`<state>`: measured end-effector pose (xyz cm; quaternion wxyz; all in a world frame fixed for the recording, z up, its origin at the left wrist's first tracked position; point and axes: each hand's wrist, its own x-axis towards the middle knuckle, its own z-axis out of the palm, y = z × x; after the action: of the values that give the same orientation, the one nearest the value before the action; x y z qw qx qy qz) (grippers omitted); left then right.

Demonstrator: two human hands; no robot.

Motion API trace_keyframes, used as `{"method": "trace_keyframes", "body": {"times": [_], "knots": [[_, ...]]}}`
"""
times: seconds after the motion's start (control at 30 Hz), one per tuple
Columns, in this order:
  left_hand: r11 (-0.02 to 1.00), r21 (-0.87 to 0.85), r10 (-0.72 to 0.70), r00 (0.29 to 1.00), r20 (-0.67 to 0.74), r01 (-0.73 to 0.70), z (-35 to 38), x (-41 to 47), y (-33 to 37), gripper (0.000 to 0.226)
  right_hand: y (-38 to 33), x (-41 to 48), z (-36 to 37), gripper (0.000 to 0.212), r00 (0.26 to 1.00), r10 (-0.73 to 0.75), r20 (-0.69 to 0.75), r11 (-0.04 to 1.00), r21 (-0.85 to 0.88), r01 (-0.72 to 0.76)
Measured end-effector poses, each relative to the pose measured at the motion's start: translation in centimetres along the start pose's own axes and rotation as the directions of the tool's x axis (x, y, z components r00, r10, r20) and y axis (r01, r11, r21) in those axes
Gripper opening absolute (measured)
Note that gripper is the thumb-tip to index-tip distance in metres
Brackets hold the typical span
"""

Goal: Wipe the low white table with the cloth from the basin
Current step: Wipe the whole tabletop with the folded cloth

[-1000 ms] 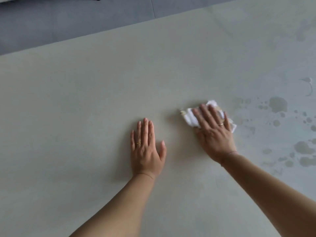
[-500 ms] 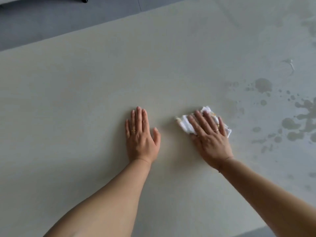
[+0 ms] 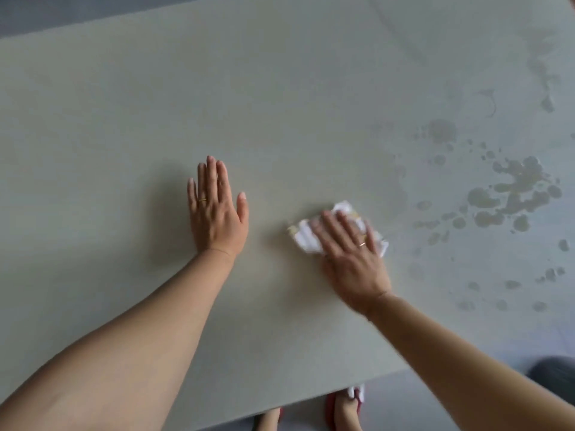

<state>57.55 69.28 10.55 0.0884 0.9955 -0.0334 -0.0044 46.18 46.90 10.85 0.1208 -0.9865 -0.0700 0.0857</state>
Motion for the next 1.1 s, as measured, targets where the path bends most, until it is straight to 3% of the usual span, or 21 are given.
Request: {"method": "trace_keyframes", "body": {"times": [0.1, 0.2, 0.27, 0.37, 0.47, 0.5, 0.57, 0.67, 0.73, 0.8, 0.87, 1.0, 1.03, 1.1], "knots": [[0.999, -0.049, -0.010, 0.999, -0.039, 0.008, -0.4, -4.3, 0.9, 0.062, 3.7, 0.1, -1.4, 0.054, 0.950, 0.310, -0.035, 0.950, 0.052, -0.308], [0.992, -0.093, 0.082, 0.996, 0.018, -0.080, 0.3, -10.8, 3.5, 0.060, 0.9, -0.1, -0.5, 0.056, 0.847, 0.527, -0.064, 0.843, 0.165, -0.512], [0.994, -0.083, 0.081, 0.994, 0.070, -0.075, 1.0, -13.5, 4.5, 0.059, -2.9, -1.5, 0.7, 0.058, 0.892, 0.444, -0.083, 0.891, 0.150, -0.429], [0.998, -0.063, 0.034, 0.996, 0.087, -0.029, 1.5, -13.8, 4.5, 0.060, -6.1, -5.0, 2.0, 0.053, 0.993, 0.107, -0.054, 0.989, 0.110, -0.100], [0.996, -0.083, 0.044, 0.993, 0.105, -0.036, 1.0, -13.8, 4.6, 0.061, -2.4, -5.9, 1.5, 0.051, 0.994, -0.109, -0.014, 0.992, 0.058, 0.109], [0.996, -0.076, 0.052, 0.993, 0.102, -0.044, 1.0, -13.9, 4.7, 0.061, -0.6, -5.9, 1.0, 0.051, 0.997, -0.081, -0.016, 0.996, 0.031, 0.082], [0.997, -0.065, 0.049, 0.995, 0.090, -0.043, 1.0, -13.9, 4.6, 0.060, 3.2, -5.9, -0.1, 0.054, 0.994, 0.108, -0.016, 0.994, 0.031, -0.107], [0.998, -0.050, 0.037, 0.997, 0.072, -0.033, 1.1, -14.0, 4.8, 0.060, 5.3, -6.2, -0.8, 0.059, 0.902, 0.430, -0.047, 0.900, 0.099, -0.424], [0.999, -0.046, 0.033, 0.997, 0.075, -0.030, 1.1, -14.0, 4.9, 0.060, 2.5, -6.5, -0.2, 0.062, 0.848, 0.529, -0.046, 0.843, 0.147, -0.518], [0.998, -0.049, 0.033, 0.996, 0.081, -0.030, 1.1, -14.0, 4.9, 0.060, -2.0, -8.2, 1.1, 0.063, 0.904, 0.427, -0.033, 0.898, 0.130, -0.420], [0.998, -0.043, 0.039, 0.996, 0.076, -0.036, 1.2, -13.9, 4.9, 0.060, -5.3, -10.8, 2.4, 0.062, 0.980, 0.197, -0.015, 0.976, 0.095, -0.195], [0.999, -0.034, 0.044, 0.997, 0.060, -0.042, 1.3, -14.0, 4.8, 0.060, -0.9, -12.7, 2.0, 0.061, 0.986, -0.156, 0.054, 0.988, -0.011, 0.157], [0.999, -0.034, 0.045, 0.997, 0.061, -0.043, 1.4, -14.0, 4.8, 0.060, 0.9, -12.8, 1.5, 0.061, 0.987, -0.149, 0.061, 0.988, -0.036, 0.152], [0.999, -0.034, 0.044, 0.997, 0.061, -0.042, 1.5, -14.1, 4.7, 0.061, 4.0, -13.1, 0.4, 0.056, 1.000, 0.007, 0.030, 1.000, -0.008, -0.007]]}}
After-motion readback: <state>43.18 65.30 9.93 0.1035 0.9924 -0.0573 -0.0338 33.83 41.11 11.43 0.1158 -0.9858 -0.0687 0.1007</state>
